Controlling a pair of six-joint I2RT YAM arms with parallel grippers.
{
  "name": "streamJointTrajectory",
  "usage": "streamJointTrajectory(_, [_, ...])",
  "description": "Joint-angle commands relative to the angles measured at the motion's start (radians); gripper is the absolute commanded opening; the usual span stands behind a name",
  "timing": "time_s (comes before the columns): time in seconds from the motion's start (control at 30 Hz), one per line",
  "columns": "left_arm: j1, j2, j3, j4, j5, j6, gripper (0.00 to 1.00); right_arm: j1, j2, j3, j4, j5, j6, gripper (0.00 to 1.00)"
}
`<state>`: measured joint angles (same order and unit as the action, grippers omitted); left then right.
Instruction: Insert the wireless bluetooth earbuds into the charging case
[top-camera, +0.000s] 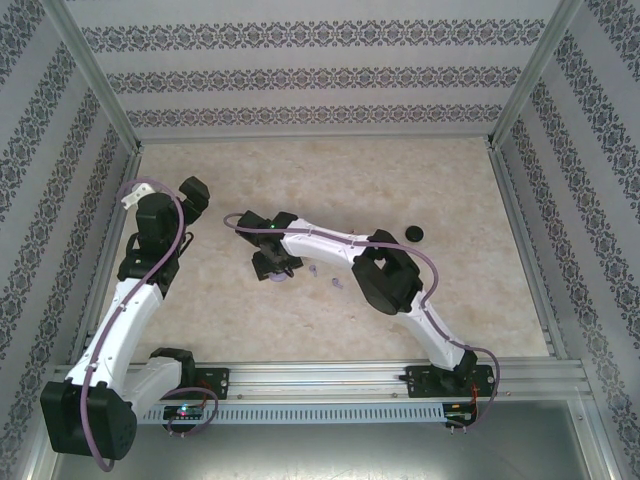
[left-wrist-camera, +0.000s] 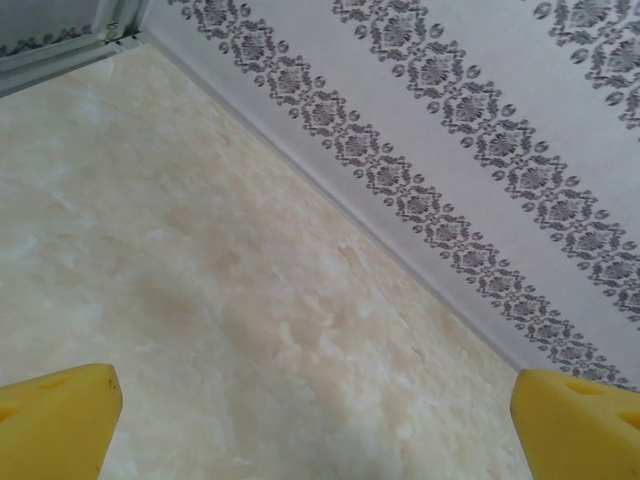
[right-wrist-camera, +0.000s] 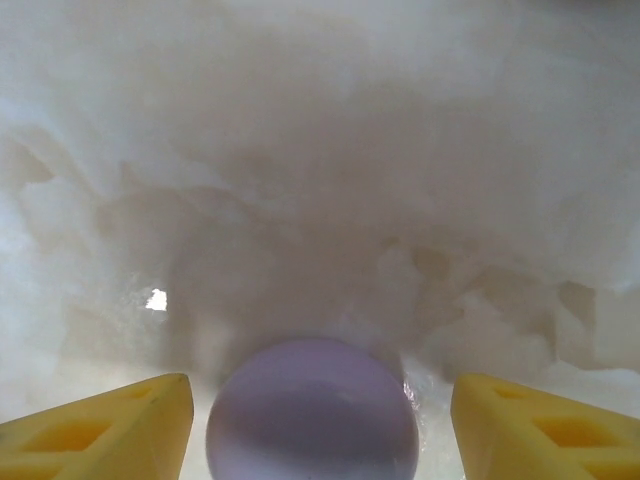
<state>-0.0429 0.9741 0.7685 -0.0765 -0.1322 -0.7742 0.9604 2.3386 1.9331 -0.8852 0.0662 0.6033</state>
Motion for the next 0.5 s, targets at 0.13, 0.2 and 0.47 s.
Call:
streamJointTrajectory(0.13, [0.017, -0.011, 0.027, -0.093, -0.064, -0.039, 0.99, 0.014, 0.031, 0.033, -0.068, 0.037, 0.060, 0.64])
streamJointTrajectory(0.2, [0.017, -0.005, 0.040, -0.130, -0.085, -0.069, 0.99, 0.017, 0.036, 0.033, -0.070, 0.035, 0.072, 0.63])
streamJointTrajectory(0.47, [0.018, 0.038, 0.084, -0.199, -0.032, -0.063, 1.00, 0.025, 0.060, 0.058, -0.054, 0.007, 0.085, 0.45])
